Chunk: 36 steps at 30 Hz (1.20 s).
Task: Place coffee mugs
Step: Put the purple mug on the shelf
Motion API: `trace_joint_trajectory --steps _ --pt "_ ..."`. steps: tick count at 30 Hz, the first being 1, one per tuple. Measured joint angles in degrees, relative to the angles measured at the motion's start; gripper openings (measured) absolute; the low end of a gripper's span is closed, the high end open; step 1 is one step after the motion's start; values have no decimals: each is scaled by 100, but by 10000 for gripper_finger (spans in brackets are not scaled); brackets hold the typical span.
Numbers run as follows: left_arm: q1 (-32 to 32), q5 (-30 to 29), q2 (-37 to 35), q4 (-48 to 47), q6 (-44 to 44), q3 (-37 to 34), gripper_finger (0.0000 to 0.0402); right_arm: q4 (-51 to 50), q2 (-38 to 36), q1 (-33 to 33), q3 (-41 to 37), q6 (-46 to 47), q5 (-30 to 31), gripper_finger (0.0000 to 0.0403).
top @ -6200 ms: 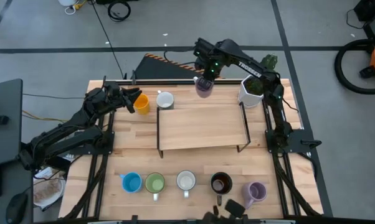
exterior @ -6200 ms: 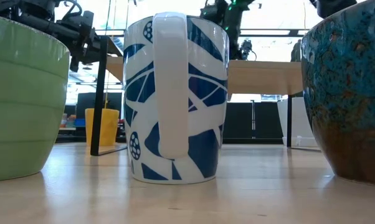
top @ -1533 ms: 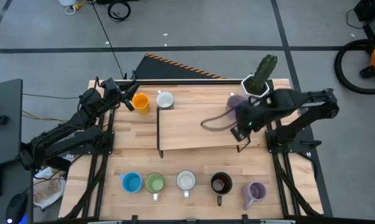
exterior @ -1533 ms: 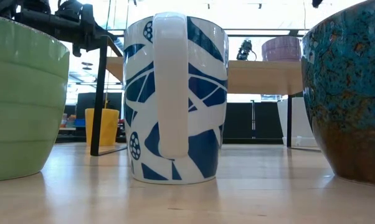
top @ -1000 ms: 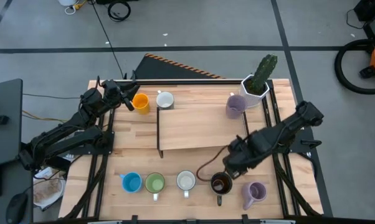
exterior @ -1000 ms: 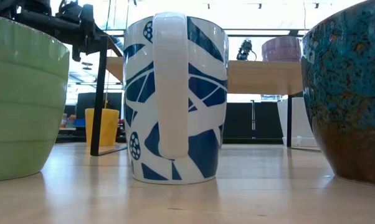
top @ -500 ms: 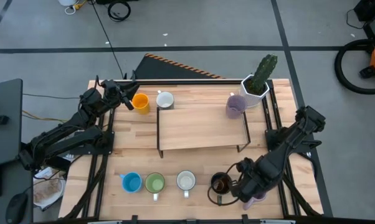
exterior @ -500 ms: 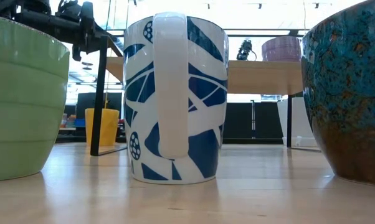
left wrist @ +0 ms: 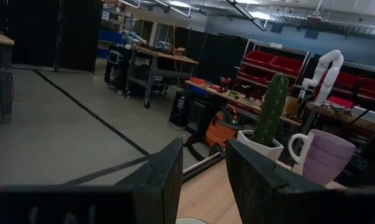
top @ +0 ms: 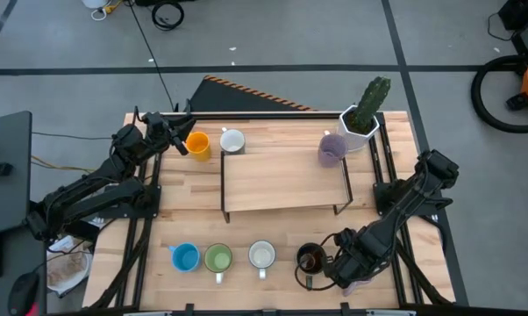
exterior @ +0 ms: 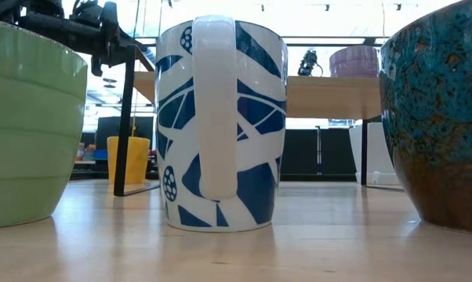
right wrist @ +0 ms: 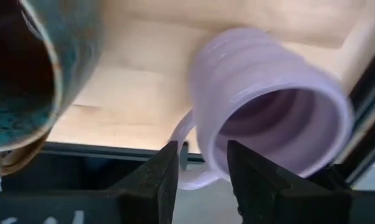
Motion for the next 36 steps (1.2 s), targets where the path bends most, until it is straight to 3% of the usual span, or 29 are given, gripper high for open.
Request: trace_joint_trajectory --steps 6,18,22,28,36 --pt "0 1 0 0 105 0 128 187 0 116 -295 181 22 124" --pt "0 0 0 -2 127 0 128 179 2 115 -310 -147 23 22" --pt "0 0 0 0 127 0 128 80 -27 38 -242 -523 -146 20" --pt "0 0 0 25 127 0 128 -517 -206 -118 106 -1256 93 20" --pt "0 1 0 40 67 0 128 -1691 -271 -360 1325 -2535 653 20"
